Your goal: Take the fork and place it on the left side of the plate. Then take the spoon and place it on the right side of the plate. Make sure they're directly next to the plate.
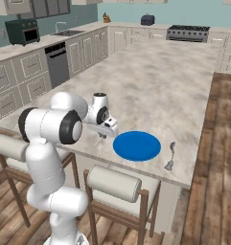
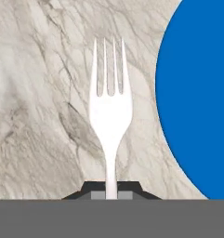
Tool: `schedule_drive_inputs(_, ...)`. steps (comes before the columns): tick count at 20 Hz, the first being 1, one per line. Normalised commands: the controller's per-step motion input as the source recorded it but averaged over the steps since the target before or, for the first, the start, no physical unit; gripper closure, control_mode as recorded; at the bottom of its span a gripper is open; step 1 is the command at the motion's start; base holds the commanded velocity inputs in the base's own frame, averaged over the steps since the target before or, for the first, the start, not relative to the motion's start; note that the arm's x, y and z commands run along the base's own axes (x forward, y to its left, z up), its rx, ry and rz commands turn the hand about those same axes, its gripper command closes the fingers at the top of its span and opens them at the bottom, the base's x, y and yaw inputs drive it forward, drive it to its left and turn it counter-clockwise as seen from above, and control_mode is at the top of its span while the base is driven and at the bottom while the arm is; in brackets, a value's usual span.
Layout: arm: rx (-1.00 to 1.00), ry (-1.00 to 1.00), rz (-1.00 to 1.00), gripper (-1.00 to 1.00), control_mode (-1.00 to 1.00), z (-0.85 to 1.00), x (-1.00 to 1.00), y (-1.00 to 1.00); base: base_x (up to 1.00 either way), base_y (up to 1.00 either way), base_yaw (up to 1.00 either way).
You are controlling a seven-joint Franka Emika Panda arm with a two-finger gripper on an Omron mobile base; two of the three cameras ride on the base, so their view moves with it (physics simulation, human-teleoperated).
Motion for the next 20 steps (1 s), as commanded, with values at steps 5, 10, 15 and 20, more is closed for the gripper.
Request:
schedule_drive_inputs(5,0.0,0.03,0.0,1.0,-1.0,-0.38,0.38,-0.04,0.0,0.0,0.0)
schedule_drive_inputs(10,0.0,0.0,0.0,1.0,-1.0,-0.29,0.13,-0.01,0.0,0.0,0.0)
schedule_drive_inputs(15,0.0,0.0,0.0,1.0,-1.0,-0.22,0.0,0.0,0.0,0.0,0.0)
schedule_drive_inputs(20,0.0,0.0,0.0,1.0,-1.0,-0.23,0.0,0.0,0.0,0.0,0.0)
